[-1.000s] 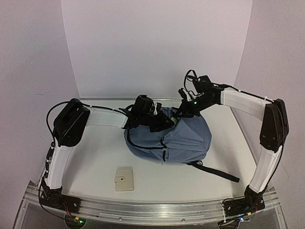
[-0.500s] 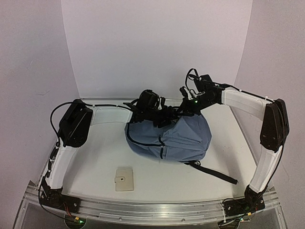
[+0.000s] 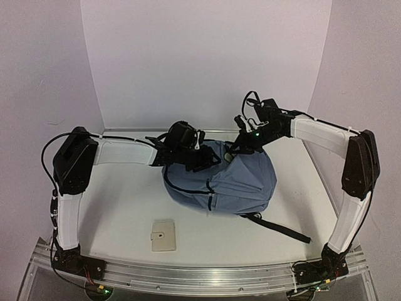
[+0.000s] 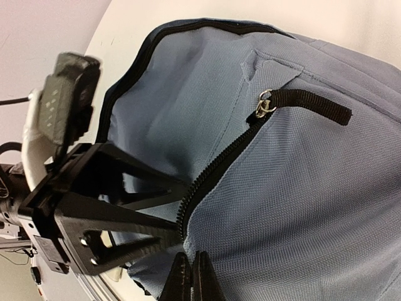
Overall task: Pack the student bag
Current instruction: Place the stationery in the student bag.
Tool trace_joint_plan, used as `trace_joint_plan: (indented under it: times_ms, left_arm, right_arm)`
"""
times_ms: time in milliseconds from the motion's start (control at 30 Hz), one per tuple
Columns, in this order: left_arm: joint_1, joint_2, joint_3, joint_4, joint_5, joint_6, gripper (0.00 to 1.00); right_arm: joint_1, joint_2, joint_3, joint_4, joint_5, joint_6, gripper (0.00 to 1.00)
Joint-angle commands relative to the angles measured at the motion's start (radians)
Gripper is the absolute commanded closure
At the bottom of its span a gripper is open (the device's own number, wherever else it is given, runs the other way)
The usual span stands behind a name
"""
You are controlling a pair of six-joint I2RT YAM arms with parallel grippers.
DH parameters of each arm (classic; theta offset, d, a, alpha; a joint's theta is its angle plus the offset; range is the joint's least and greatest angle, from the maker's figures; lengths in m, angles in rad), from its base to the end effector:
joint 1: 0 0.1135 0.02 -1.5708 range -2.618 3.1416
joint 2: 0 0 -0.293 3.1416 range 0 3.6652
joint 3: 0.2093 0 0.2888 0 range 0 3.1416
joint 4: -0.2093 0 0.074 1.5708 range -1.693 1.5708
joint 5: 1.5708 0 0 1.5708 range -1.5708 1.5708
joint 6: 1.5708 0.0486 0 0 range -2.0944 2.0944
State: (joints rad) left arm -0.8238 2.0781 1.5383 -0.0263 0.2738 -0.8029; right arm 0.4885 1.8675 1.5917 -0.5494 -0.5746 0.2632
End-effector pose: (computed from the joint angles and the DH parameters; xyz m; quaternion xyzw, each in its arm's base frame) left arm 0.3555 -0.4033 0.2111 0.0748 0.8675 -0.4288 0.2408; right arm 0.4041 0.2447 0.2902 -0.2029 0.8759 0.3737 0.2280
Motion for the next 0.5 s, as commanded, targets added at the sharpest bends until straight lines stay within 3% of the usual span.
trace_joint_plan:
  times_ms: [0, 167, 467]
  left_arm:
    - [0.001, -0.091, -0.057, 0.089, 0.014, 0.050, 0.63]
    - [0.000, -0.015, -0.024, 0.172, 0.106, 0.010, 0.75]
    - [0.002, 0.187, 0.187, 0.166, 0.174, -0.006, 0.76]
  right_arm:
    - [0.010, -0.028, 0.022, 0.025, -0.085, -0.014, 1.00]
    - [0.011, -0.028, 0.025, 0.025, -0.096, -0.007, 1.00]
    - [0.011, -0.014, 0.034, 0.026, -0.120, 0.005, 1.00]
